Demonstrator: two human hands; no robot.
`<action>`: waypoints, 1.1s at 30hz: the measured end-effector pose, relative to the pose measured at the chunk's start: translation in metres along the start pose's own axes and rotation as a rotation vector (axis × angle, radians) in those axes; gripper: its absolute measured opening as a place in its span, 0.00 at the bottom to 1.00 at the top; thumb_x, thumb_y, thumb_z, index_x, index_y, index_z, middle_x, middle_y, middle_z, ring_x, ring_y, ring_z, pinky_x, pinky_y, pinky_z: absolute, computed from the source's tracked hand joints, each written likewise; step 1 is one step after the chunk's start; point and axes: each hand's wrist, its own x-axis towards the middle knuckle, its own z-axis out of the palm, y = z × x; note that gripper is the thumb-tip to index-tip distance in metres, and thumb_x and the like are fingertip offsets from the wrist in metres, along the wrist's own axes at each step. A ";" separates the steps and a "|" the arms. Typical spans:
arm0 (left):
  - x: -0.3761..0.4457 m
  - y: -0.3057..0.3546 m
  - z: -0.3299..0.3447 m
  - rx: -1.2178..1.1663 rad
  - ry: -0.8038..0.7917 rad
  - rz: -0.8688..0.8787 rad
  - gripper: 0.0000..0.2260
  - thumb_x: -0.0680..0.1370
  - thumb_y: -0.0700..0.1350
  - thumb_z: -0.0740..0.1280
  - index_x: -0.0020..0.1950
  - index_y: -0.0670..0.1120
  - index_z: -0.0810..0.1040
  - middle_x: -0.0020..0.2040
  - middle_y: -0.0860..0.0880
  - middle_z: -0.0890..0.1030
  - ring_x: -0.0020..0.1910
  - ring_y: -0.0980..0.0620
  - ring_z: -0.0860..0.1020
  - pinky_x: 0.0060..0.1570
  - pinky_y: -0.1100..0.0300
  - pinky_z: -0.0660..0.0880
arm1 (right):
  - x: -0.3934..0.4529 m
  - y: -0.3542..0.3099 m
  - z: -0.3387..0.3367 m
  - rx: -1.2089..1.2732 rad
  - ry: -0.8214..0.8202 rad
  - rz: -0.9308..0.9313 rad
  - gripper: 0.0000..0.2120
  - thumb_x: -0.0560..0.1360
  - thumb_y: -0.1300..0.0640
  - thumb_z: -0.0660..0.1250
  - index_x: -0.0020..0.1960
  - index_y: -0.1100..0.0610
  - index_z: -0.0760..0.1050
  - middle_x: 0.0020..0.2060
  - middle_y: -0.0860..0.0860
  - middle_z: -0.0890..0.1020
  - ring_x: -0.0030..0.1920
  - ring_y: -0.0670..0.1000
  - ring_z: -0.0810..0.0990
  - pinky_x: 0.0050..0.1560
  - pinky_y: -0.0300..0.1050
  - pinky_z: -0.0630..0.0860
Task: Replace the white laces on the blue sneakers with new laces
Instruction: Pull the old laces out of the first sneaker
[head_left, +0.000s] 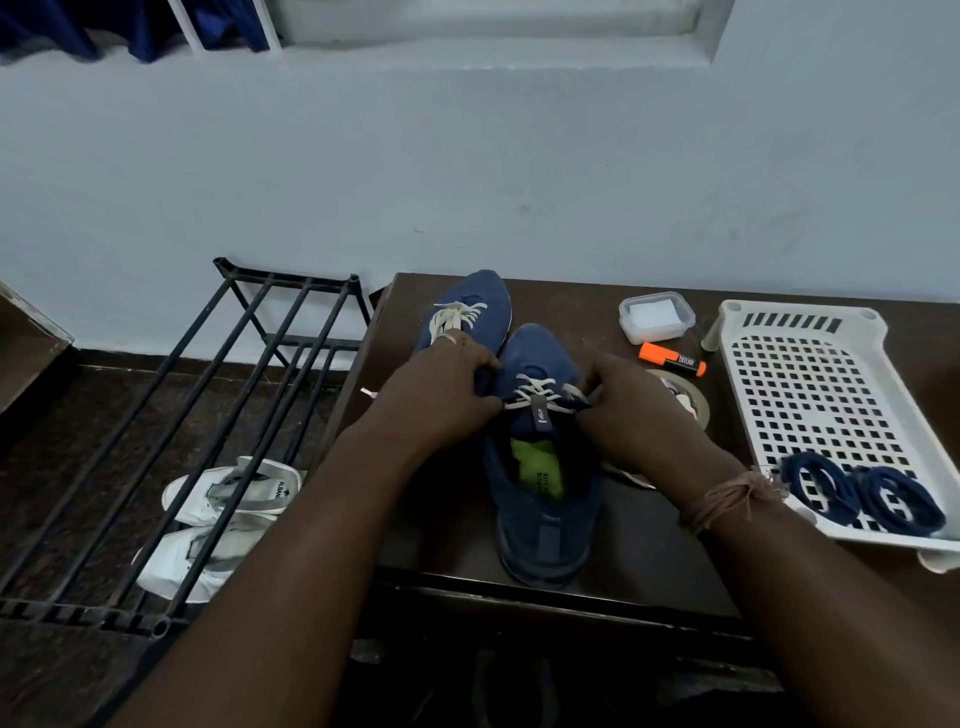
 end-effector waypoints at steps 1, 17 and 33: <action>0.000 -0.001 -0.001 -0.009 -0.014 0.005 0.24 0.74 0.55 0.74 0.68 0.53 0.77 0.67 0.49 0.72 0.62 0.48 0.76 0.62 0.50 0.75 | -0.001 -0.001 0.001 0.005 -0.002 -0.016 0.06 0.73 0.59 0.69 0.48 0.56 0.73 0.43 0.52 0.80 0.44 0.53 0.78 0.33 0.41 0.66; -0.010 -0.034 -0.034 -0.172 -0.103 -0.135 0.26 0.72 0.43 0.79 0.66 0.59 0.75 0.60 0.51 0.76 0.51 0.51 0.80 0.45 0.53 0.81 | -0.003 -0.004 -0.007 0.046 -0.042 -0.015 0.06 0.72 0.61 0.69 0.49 0.55 0.75 0.44 0.52 0.81 0.44 0.52 0.80 0.39 0.44 0.75; -0.008 -0.031 -0.029 -0.021 -0.054 -0.161 0.29 0.76 0.42 0.73 0.74 0.57 0.70 0.67 0.47 0.78 0.62 0.46 0.77 0.54 0.59 0.71 | -0.002 -0.008 -0.006 0.058 -0.045 -0.005 0.07 0.72 0.60 0.70 0.48 0.54 0.75 0.43 0.51 0.81 0.44 0.51 0.79 0.41 0.46 0.76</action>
